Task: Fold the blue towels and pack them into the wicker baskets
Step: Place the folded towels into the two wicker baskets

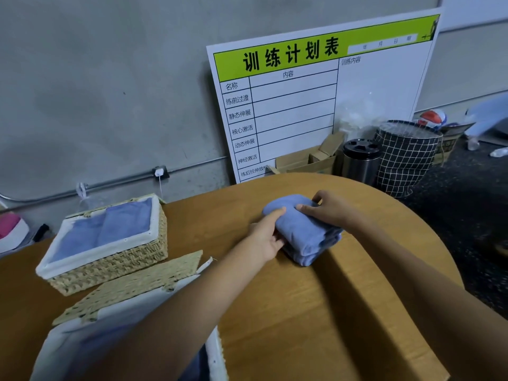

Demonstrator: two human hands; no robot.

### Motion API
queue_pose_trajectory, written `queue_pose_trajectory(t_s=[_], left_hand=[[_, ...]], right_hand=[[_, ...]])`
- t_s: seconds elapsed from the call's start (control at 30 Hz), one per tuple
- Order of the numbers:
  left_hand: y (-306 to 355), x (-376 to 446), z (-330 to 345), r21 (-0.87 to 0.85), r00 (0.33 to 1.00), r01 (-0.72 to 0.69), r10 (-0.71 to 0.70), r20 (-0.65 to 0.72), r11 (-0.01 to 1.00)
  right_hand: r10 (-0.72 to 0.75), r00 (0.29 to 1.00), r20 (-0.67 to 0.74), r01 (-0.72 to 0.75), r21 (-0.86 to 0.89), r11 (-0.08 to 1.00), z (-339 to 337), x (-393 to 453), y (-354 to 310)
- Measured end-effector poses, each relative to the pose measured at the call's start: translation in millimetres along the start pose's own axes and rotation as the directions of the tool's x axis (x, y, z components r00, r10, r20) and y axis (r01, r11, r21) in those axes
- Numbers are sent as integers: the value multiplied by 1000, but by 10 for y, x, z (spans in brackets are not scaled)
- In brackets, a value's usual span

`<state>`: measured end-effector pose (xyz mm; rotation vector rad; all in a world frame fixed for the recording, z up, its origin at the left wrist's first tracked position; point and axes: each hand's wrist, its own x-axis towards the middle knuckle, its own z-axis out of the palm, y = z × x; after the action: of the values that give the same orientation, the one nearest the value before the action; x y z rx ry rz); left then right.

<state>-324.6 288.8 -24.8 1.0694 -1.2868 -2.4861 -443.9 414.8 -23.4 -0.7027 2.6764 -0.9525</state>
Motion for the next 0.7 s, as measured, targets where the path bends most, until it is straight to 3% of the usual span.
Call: queue_pose_trajectory(t_s=[0.2,0.3,0.4,0.5,0.6,0.7], left_hand=[[5,37,166,83,991,-120,115,67,989],[59,-22,206,152,960,-271,254,118,951],[305,-224,160,138,908,-405,380,179,904],[616,-598,-39,89,881,-439,409,239,894],[857,-1099,-483,130,882,-441,403,243,888],[978,-1634,-1136,173,892,-432,391,228,885]], right_hand=[[50,999,-8,-49,82,995,-30,-87,48],[69,996,-58,-51,273,961,-106,-204,-4],[64,998,-3,-52,546,836,-268,-438,-197],[-39,995,95,-46,755,654,-382,-733,-593],[-145,983,109,-10,832,555,-305,-1073,-1105],[-197,972,125,-4,852,523,59,-1481,-1580]])
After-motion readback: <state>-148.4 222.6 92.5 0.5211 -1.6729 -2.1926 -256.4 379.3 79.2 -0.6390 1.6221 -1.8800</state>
